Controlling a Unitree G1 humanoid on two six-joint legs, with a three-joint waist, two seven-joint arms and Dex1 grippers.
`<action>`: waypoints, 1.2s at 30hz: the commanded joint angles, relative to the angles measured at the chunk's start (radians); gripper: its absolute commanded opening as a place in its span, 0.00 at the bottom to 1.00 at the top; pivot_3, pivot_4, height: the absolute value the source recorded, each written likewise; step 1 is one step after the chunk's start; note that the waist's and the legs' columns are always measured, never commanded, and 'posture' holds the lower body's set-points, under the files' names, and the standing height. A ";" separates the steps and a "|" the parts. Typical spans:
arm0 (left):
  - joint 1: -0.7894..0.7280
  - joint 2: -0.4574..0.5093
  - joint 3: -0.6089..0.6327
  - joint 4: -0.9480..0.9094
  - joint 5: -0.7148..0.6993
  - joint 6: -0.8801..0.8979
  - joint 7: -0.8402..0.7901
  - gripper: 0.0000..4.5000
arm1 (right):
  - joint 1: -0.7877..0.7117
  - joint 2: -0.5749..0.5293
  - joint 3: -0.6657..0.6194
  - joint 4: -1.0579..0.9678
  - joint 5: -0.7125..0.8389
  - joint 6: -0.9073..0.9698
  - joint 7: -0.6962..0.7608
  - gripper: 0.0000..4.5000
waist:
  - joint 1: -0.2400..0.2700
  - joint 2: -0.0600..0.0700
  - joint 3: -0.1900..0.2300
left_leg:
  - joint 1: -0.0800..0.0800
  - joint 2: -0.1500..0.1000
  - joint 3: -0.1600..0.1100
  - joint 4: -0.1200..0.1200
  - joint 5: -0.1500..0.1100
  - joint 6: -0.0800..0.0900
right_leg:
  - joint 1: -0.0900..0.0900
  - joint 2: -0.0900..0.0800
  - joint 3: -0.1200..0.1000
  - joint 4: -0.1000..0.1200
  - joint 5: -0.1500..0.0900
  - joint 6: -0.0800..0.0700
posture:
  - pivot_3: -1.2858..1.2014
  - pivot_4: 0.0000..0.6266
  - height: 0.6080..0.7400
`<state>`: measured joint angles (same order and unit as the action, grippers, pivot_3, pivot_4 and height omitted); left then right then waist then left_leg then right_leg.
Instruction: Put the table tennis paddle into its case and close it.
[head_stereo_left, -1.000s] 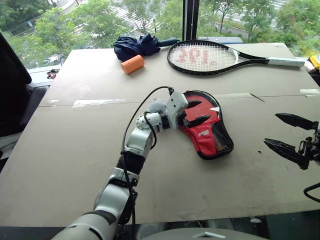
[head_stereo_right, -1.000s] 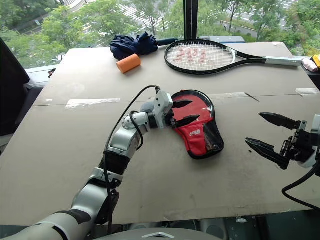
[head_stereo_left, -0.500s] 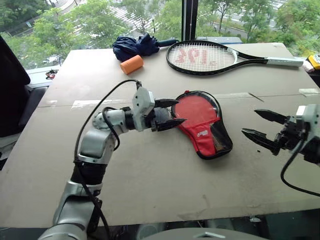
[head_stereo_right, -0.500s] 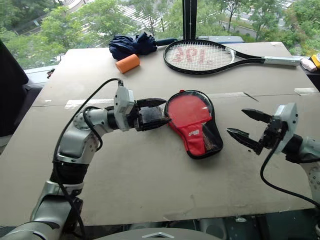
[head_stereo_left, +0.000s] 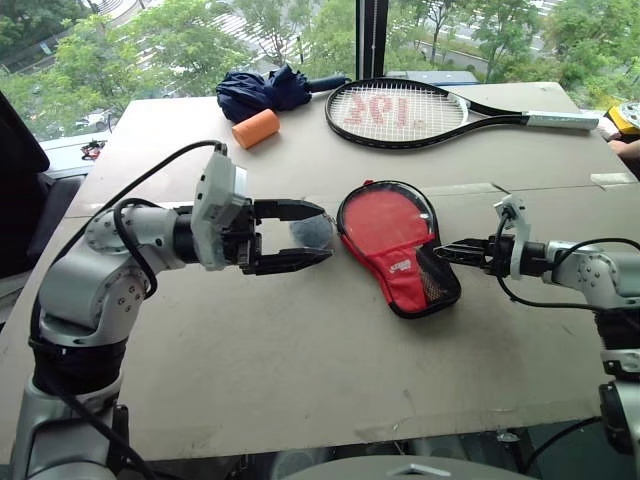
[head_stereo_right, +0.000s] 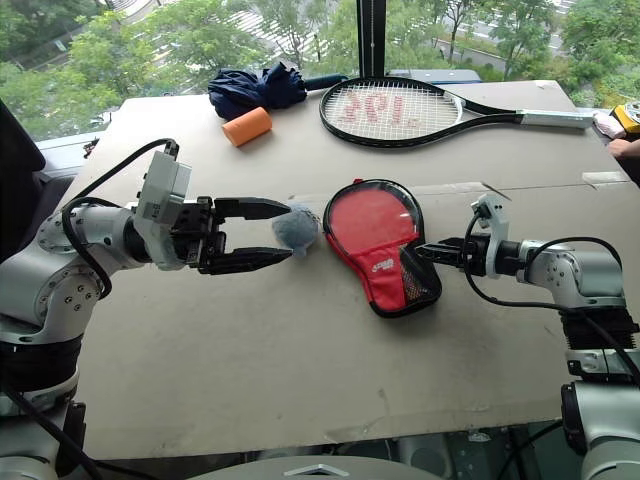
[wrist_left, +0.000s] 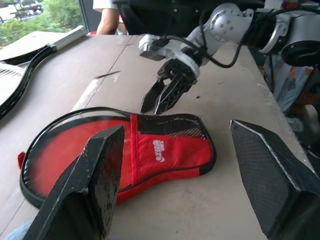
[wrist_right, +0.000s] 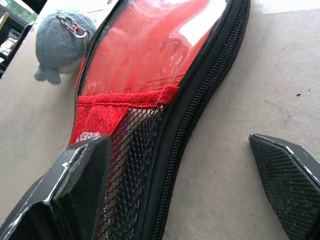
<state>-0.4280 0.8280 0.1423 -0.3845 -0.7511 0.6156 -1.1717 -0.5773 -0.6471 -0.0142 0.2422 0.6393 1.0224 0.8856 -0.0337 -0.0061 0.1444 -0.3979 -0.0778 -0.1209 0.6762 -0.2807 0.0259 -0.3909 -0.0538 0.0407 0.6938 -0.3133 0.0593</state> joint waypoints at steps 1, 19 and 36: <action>-0.007 0.045 0.040 -0.030 -0.027 0.019 0.000 0.76 | -0.021 0.050 0.042 0.008 0.019 0.073 0.032 0.99 | -0.007 0.000 0.000 | 0.000 0.000 0.000 0.000 0.000 0.000 | 0.000 0.000 0.000 0.000 0.000 0.000 | 0.52 0.24 1.00; -0.014 0.070 0.049 -0.028 -0.030 0.012 0.018 0.76 | -0.008 0.156 0.012 -0.087 -0.016 0.137 -0.040 0.20 | -0.012 0.000 0.000 | 0.000 0.001 0.002 -0.005 0.000 0.000 | -0.005 0.001 0.002 0.000 0.000 0.000 | 0.52 0.24 1.00; -0.026 0.067 0.020 0.002 -0.016 -0.005 -0.008 0.76 | 0.418 0.616 -0.429 -0.772 0.231 0.592 -0.618 0.00 | -0.004 0.000 -0.001 | 0.000 0.000 0.001 -0.006 0.000 -0.001 | -0.005 0.000 0.002 0.001 0.000 0.000 | 0.52 0.24 1.00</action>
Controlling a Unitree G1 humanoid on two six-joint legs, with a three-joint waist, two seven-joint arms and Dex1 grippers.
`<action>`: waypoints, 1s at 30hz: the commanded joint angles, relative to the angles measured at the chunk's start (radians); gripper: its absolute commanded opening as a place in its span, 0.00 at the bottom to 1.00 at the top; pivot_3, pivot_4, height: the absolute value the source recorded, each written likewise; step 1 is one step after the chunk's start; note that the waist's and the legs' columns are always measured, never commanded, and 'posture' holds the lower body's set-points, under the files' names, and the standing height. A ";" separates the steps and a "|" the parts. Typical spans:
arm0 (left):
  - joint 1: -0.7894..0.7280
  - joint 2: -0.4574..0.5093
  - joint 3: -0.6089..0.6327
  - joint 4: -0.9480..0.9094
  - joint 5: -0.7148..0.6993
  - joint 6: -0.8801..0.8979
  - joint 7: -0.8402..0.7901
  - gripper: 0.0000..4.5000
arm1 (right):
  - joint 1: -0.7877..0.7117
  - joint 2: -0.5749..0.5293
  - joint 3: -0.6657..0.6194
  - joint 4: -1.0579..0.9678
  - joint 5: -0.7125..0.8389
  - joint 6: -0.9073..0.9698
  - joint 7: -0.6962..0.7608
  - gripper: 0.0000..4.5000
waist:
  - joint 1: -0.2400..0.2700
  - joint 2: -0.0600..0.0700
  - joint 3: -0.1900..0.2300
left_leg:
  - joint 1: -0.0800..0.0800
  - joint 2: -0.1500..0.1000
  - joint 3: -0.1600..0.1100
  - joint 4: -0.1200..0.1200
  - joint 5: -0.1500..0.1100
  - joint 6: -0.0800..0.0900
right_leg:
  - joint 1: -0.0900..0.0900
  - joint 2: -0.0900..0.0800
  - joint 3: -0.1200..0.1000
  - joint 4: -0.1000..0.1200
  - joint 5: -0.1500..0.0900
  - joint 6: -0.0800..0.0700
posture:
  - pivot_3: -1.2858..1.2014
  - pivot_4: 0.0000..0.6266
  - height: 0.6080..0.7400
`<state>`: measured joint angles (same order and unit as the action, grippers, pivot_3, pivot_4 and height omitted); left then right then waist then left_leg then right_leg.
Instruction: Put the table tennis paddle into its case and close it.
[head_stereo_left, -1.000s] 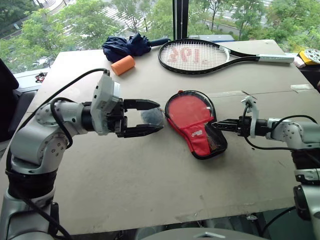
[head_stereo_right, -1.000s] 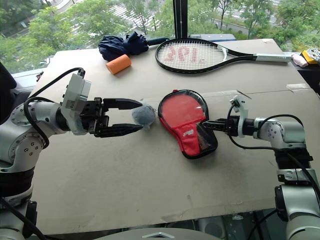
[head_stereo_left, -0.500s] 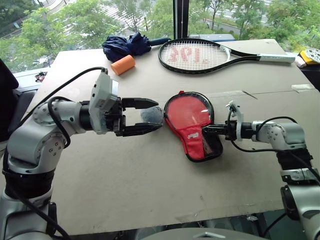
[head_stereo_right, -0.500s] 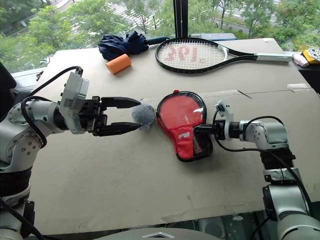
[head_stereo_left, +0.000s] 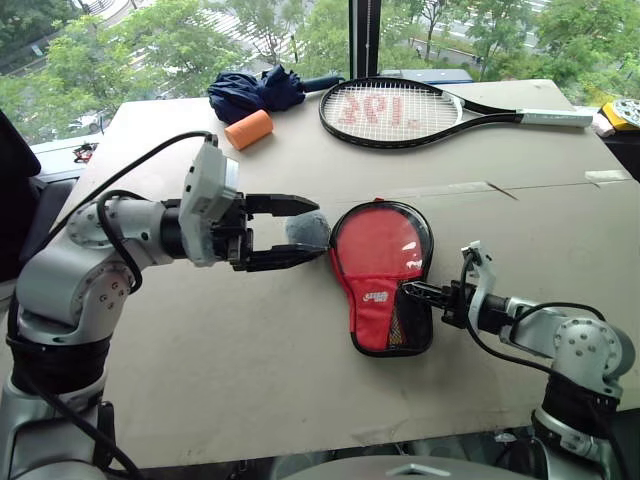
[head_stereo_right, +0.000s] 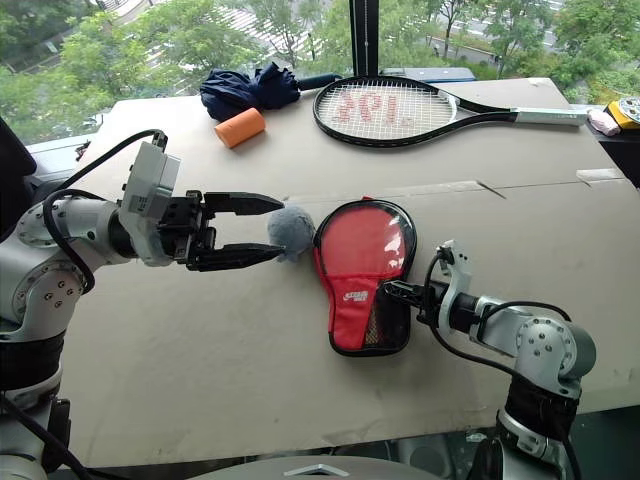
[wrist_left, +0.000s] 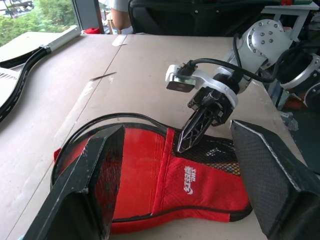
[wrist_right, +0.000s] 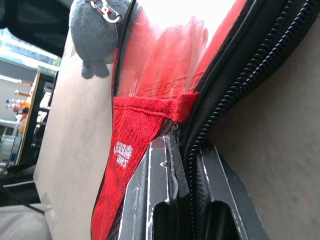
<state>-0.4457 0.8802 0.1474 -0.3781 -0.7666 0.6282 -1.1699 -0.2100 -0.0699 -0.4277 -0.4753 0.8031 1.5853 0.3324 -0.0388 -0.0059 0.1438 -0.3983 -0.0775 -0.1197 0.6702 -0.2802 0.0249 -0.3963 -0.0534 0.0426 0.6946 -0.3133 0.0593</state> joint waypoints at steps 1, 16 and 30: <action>-0.008 0.015 0.013 -0.002 0.001 -0.019 -0.014 0.76 | 0.061 0.049 -0.016 -0.061 0.083 0.029 -0.087 0.00 | 0.000 0.000 0.000 | 0.000 0.000 0.000 0.000 0.000 0.000 | 0.000 0.000 0.000 0.000 0.000 0.000 | 0.52 0.24 1.00; 0.039 0.033 0.036 0.016 0.027 -0.042 -0.046 0.76 | 0.019 -0.420 0.119 -0.089 0.121 -0.145 0.173 0.83 | -0.002 0.001 0.001 | 0.000 -0.001 0.001 0.000 0.000 0.000 | 0.000 -0.001 0.000 0.000 0.000 0.000 | 0.52 0.24 1.00; 0.051 -0.005 -0.037 0.281 0.247 -0.209 0.012 0.76 | -0.027 -0.469 0.576 -0.044 -0.291 -0.806 0.292 0.98 | -0.002 0.001 0.001 | 0.000 0.000 0.001 0.000 0.000 0.000 | 0.000 0.000 0.000 0.000 0.000 0.000 | 0.52 0.24 1.00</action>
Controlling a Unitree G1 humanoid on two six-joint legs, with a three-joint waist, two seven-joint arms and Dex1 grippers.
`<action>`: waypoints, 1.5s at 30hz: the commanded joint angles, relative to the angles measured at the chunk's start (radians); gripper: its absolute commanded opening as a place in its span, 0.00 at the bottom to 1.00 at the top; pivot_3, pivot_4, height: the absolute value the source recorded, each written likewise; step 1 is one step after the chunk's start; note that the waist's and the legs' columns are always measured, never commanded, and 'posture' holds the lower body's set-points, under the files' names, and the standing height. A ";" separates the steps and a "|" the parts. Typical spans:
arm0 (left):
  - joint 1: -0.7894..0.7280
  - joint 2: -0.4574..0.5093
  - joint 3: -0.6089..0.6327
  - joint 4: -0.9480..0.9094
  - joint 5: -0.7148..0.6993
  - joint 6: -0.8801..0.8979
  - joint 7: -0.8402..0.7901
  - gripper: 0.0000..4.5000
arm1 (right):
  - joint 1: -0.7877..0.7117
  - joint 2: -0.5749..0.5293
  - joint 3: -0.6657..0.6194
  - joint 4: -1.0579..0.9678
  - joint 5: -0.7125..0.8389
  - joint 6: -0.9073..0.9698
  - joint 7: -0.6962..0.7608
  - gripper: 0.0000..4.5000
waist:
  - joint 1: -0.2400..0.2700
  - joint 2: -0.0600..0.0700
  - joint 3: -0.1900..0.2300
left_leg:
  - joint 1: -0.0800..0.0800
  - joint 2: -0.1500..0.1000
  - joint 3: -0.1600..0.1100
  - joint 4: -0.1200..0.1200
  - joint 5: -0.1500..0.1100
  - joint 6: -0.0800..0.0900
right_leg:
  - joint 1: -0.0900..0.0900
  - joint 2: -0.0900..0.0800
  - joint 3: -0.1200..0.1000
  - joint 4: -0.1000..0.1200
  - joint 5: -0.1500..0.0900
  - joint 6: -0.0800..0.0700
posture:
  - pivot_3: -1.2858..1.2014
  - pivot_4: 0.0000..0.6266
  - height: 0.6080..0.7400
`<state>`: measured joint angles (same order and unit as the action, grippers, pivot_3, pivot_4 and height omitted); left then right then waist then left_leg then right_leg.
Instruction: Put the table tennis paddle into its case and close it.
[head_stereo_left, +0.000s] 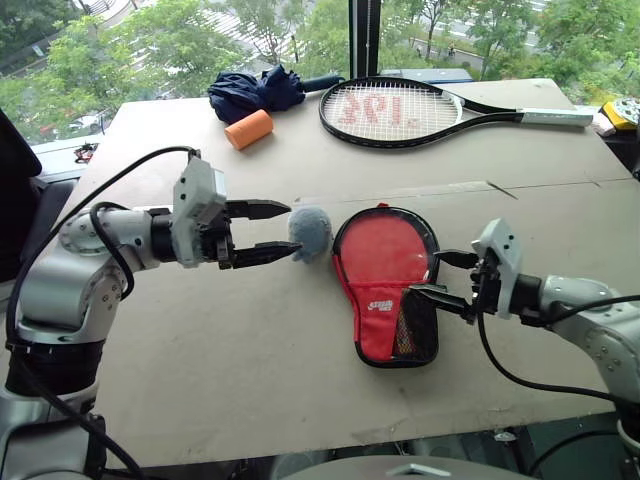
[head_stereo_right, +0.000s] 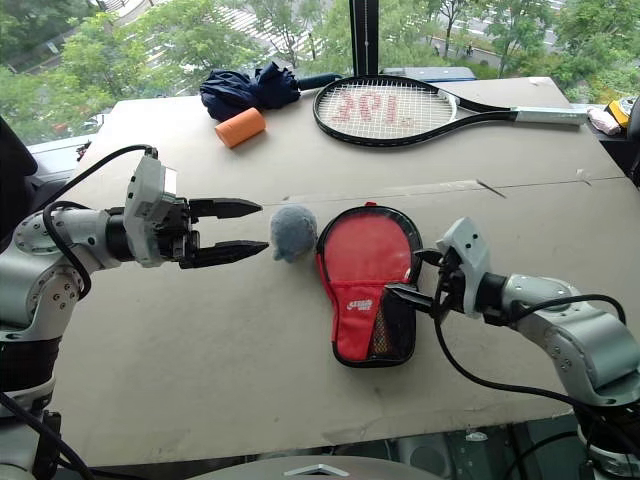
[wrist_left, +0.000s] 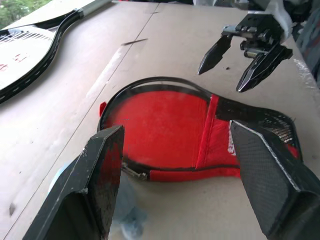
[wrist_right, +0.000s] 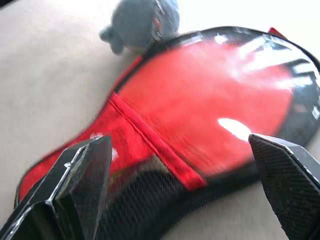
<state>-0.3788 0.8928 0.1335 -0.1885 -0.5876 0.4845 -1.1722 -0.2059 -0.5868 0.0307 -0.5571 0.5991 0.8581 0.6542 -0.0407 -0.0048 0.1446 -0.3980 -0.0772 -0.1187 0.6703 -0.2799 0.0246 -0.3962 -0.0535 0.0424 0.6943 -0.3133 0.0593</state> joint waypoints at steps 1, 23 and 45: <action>-0.025 -0.023 -0.038 0.133 0.099 -0.094 0.012 0.76 | -0.037 0.061 0.155 0.059 -0.121 -0.094 -0.039 0.98 | 0.000 0.000 0.000 | 0.000 0.000 0.000 0.000 0.000 0.000 | 0.000 0.000 0.000 0.000 0.000 0.000 | 0.52 0.24 1.00; -0.472 -0.315 -0.291 1.058 0.461 -0.498 -0.139 0.70 | -0.023 0.073 0.321 0.180 -0.312 -0.062 -0.064 0.99 | 0.006 -0.013 -0.009 | 0.000 -0.004 -0.004 0.005 0.000 0.000 | 0.001 -0.002 -0.003 0.002 0.000 0.000 | 0.52 0.24 1.00; -0.815 -0.530 -0.296 1.475 0.709 -0.698 0.377 0.03 | -0.004 0.033 0.363 0.183 -0.343 -0.001 -0.045 1.00 | 0.016 -0.016 -0.011 | -0.002 -0.006 -0.006 0.009 0.000 0.000 | 0.002 -0.002 -0.006 0.003 0.000 0.000 | 0.52 0.24 1.00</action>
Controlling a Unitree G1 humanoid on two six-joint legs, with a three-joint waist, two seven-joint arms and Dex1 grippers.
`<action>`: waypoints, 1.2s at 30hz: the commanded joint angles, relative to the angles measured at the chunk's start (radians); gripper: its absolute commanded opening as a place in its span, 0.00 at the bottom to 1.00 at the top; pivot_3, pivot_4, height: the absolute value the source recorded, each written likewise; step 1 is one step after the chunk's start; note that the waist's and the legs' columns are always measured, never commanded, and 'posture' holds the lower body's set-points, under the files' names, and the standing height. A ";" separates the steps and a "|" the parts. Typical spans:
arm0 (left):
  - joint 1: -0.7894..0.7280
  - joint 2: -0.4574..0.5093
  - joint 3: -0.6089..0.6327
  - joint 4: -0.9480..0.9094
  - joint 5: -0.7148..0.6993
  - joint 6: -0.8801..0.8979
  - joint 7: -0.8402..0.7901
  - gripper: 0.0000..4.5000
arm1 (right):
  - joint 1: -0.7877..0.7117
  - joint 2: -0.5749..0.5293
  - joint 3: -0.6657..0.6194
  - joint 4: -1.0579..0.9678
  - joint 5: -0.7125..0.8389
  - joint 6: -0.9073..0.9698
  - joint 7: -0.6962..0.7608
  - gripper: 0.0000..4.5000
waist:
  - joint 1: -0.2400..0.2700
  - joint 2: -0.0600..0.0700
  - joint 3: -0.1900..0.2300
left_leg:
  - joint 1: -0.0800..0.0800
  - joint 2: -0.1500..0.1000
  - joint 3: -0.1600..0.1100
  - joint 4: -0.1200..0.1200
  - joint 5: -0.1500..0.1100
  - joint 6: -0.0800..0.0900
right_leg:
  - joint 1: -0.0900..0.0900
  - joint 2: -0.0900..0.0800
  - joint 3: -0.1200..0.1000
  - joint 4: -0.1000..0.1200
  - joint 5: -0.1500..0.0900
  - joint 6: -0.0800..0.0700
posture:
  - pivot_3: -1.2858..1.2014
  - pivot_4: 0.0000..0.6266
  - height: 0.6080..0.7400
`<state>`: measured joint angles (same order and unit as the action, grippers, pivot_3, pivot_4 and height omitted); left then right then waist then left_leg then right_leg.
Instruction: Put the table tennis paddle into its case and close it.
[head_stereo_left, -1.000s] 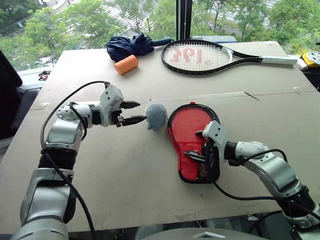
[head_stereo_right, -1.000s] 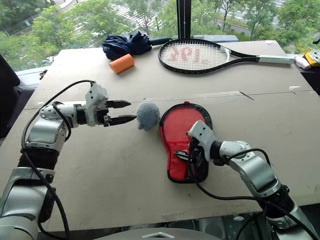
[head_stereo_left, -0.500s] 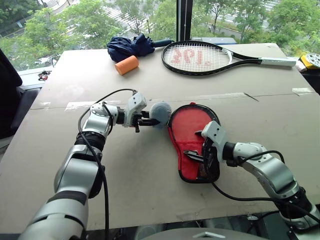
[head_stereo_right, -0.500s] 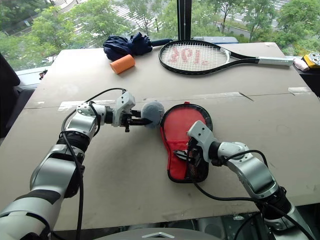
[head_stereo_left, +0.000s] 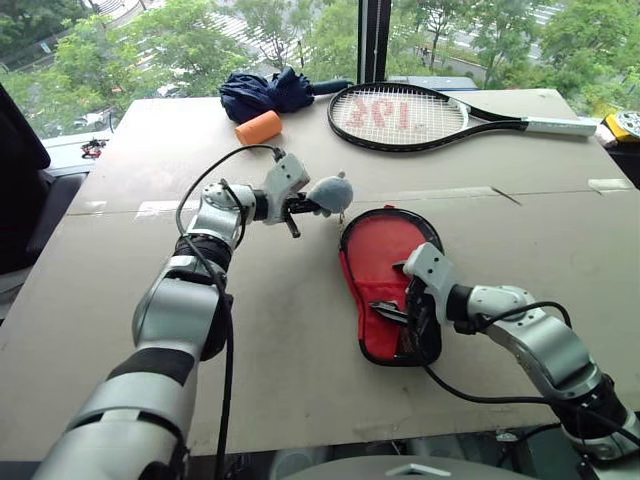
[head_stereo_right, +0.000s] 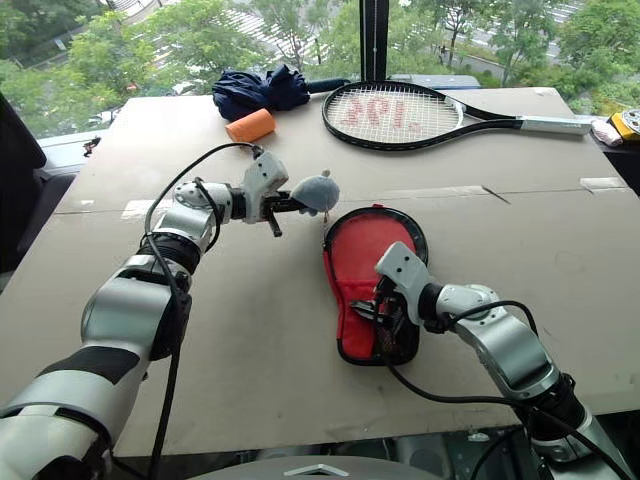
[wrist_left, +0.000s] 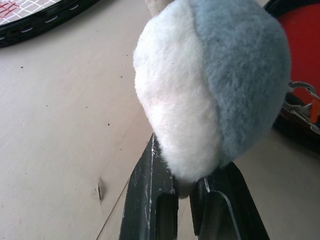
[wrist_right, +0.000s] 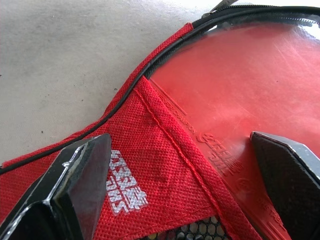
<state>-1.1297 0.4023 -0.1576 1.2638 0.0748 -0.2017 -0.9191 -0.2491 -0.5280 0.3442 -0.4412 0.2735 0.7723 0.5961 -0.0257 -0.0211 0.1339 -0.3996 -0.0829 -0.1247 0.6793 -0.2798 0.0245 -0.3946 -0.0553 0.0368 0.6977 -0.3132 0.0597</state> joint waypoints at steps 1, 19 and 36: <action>-0.075 -0.058 -0.015 0.034 0.067 -0.008 0.158 0.03 | 0.039 -0.028 0.051 0.067 -0.018 0.087 0.015 1.00 | 0.004 0.000 0.000 | 0.000 0.000 0.000 0.000 0.000 0.000 | 0.000 0.000 0.000 0.000 0.000 0.000 | 0.52 0.24 1.00; -0.203 -0.394 -0.056 0.101 0.271 0.074 0.688 0.03 | 0.083 -0.025 0.054 0.002 -0.022 0.137 0.002 1.00 | 0.026 -0.002 -0.001 | -0.001 -0.001 0.000 0.002 0.000 0.000 | 0.001 -0.001 0.000 0.001 0.000 0.000 | 0.52 0.24 1.00; -0.307 -0.544 0.034 0.103 0.264 0.176 0.861 0.03 | 0.105 0.005 0.060 -0.010 -0.026 0.142 -0.009 1.00 | 0.037 -0.003 -0.002 | -0.001 -0.001 0.001 0.001 0.000 0.000 | 0.000 -0.001 0.001 0.001 0.000 0.000 | 0.52 0.24 1.00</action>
<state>-1.3713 -0.1091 -0.1562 1.3975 0.3800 0.0126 -0.0499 -0.2084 -0.5278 0.3352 -0.5202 0.2280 0.8408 0.5671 0.0112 -0.0238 0.1322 -0.4005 -0.0836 -0.1235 0.6806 -0.2799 0.0246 -0.3947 -0.0559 0.0378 0.6983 -0.3132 0.0599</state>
